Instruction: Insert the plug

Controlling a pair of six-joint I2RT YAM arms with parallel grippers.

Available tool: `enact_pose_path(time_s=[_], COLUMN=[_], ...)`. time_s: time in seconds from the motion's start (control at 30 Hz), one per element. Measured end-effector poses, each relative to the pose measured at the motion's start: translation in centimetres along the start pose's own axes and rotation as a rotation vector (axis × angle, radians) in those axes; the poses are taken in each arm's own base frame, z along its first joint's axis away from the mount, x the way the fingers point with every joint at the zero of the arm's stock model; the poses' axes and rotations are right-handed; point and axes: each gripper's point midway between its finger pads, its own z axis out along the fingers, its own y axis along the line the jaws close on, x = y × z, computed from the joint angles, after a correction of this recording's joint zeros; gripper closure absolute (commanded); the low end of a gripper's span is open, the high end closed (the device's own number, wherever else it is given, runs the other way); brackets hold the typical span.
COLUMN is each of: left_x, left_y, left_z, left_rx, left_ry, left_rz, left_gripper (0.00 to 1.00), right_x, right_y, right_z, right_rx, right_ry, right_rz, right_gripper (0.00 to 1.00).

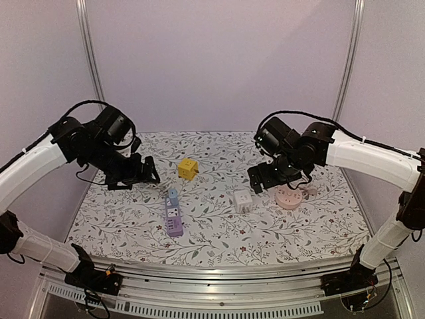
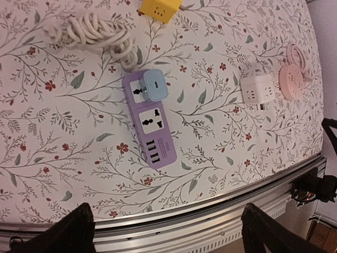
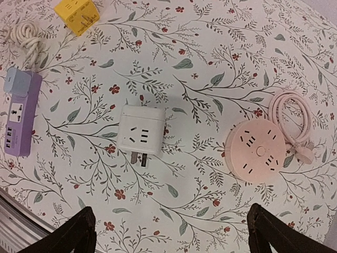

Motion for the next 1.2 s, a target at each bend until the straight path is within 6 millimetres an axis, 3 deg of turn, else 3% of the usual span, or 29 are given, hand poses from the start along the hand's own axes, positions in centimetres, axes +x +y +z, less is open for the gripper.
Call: enact_pose_path(time_s=[0.1,0.2,0.47,0.6,0.7,1.0,1.2], left_x=[2.7,4.9,8.3,8.5,8.5,7.9,6.4], left_y=[0.1,0.4,1.4,1.5,1.6,2.1,2.5], left_z=[-1.0,-2.2,-5.1,-6.3,-6.9,-7.7,-7.6], left_rx=[0.039,0.088,0.207,0.246,0.264,0.259,0.204], left_ry=[0.019,0.024,0.006,-0.025,-0.041,-0.098,-0.152], left_rz=[0.021,0.027,0.017,0.006,-0.013,-0.059,-0.084], left_gripper=[0.05,0.05,0.06,0.06,0.07,0.08,0.09], right_x=[-0.1,1.1,4.9,7.5,8.2,6.0,5.4], right_y=[0.9,1.3,2.3,3.2,3.5,3.8,3.7], right_z=[1.0,2.6,4.5,6.1,7.2,8.4,9.1], right_rx=[0.005,0.033,0.063,0.055,0.049,-0.005,-0.011], right_ry=[0.057,0.137,0.192,0.186,0.159,-0.055,-0.135], right_rz=[0.022,0.042,0.097,0.071,0.060,0.025,-0.027], right_gripper=[0.01,0.01,0.01,0.01,0.01,0.01,0.01])
